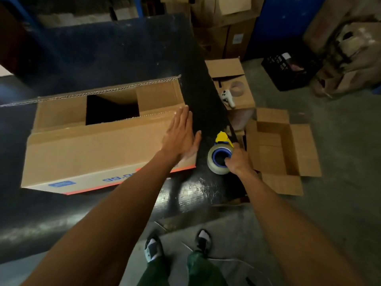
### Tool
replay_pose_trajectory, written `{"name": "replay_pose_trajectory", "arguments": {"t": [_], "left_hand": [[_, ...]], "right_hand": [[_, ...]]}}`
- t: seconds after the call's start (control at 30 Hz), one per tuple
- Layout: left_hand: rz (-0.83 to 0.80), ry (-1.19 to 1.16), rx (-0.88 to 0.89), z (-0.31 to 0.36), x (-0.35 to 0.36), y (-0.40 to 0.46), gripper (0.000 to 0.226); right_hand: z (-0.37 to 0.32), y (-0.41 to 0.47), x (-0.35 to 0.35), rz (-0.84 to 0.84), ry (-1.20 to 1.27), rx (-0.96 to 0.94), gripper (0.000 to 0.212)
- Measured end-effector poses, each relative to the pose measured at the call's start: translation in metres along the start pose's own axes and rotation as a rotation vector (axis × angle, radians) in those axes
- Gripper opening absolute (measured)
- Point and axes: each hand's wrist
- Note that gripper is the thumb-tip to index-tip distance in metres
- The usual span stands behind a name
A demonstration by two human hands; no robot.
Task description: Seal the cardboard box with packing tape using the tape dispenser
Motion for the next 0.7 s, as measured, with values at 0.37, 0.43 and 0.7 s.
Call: {"name": "replay_pose_trajectory", "arguments": {"t": [0.37,0.43,0.7], "left_hand": [[-0.082,-0.120,-0.011,-0.002,-0.009,-0.004,0.065],[-0.127,-0.274,-0.042,-0.002,-0.017,-0.004,0.063],[-0.344,-1.163,-0.352,-0.008,-0.069,-0.005,0.075]], "right_hand": [[-0.015,-0.021,-0.032,-0.157,0.786,0.155,0.040],[-0.021,-0.027,-0.039,-0.129,0.921,0.130,0.046],[-0.061,-0.058,-0.072,0.013,1.140,-0.056,0.050]]}}
Point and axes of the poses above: each hand's wrist, its own y-axis towards the middle knuckle, its own x-axis out of the palm, z = x × y, and after that the axes turned 14 degrees about -x, right-handed
